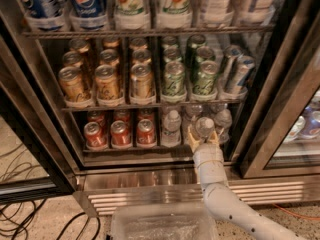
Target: Pick water bottle from bottom shelf of fridge
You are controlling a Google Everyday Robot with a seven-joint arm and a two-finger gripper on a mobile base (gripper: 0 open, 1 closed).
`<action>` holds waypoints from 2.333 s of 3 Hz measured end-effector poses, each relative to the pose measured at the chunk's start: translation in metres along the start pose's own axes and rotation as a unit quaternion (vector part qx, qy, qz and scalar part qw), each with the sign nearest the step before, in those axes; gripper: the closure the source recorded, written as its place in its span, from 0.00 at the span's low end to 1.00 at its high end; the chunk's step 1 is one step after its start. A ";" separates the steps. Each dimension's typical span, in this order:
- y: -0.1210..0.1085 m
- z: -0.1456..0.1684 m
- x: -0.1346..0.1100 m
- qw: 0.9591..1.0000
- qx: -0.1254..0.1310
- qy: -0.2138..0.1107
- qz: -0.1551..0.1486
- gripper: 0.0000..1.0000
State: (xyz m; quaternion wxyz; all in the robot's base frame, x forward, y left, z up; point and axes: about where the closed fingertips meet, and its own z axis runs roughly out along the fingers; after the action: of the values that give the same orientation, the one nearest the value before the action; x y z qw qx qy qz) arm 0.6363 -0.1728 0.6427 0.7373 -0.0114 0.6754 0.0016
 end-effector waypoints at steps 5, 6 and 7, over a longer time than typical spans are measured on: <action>-0.035 -0.090 -0.141 0.983 -0.112 -0.132 0.066 1.00; -0.025 -0.093 -0.142 0.980 -0.142 -0.123 0.063 1.00; -0.062 -0.104 -0.171 0.975 -0.142 -0.156 0.071 1.00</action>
Offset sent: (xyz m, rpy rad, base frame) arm -0.1304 -0.0080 0.1425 -0.0211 -0.2470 0.4366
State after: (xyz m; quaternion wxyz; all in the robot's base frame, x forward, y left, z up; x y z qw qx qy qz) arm 0.5187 -0.2346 0.8053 0.8227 -0.0672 0.5437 0.1514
